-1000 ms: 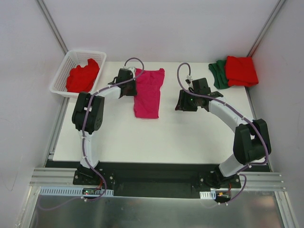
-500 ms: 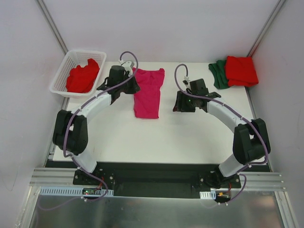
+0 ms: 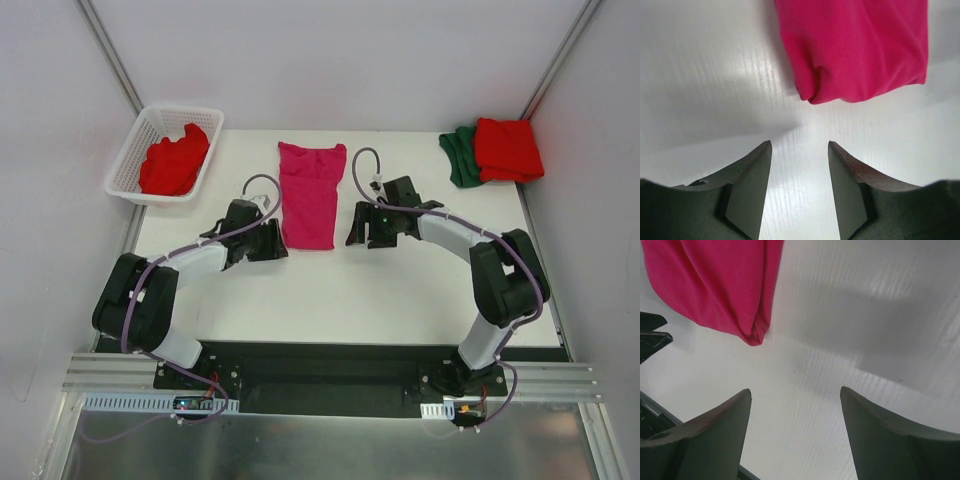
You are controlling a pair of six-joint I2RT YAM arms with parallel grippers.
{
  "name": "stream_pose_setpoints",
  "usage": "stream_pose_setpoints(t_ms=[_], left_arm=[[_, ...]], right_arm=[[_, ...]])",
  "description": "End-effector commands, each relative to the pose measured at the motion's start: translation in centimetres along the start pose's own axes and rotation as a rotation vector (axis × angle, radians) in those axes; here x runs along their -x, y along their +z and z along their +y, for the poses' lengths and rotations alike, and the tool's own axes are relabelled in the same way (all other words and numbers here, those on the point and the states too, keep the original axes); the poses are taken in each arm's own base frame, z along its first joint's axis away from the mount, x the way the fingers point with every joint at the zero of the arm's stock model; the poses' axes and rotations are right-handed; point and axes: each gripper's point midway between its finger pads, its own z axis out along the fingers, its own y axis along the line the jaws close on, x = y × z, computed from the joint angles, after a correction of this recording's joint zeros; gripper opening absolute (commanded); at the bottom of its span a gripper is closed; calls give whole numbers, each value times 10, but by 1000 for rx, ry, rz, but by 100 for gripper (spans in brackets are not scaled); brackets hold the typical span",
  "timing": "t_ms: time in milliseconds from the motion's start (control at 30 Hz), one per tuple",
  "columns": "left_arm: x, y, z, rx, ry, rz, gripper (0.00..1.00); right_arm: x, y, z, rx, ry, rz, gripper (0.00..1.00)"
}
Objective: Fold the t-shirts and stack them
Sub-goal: Grab one side of the 2/3 rectangular tshirt with both arms
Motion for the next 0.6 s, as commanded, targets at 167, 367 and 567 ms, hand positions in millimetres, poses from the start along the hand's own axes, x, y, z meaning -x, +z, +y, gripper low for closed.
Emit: stream_pose_setpoints(t_ms=[167,367,567], left_arm=[[14,-2,-1,10,-6,-111,49],[15,5,1,13,-4,-111,48],[20,12,-2,1,1,-118,46]], right_arm=[[-2,20,23,106,20,24,74],[-7,32,33,137,28,62,73],[-9,43,37,149,37,81,72]])
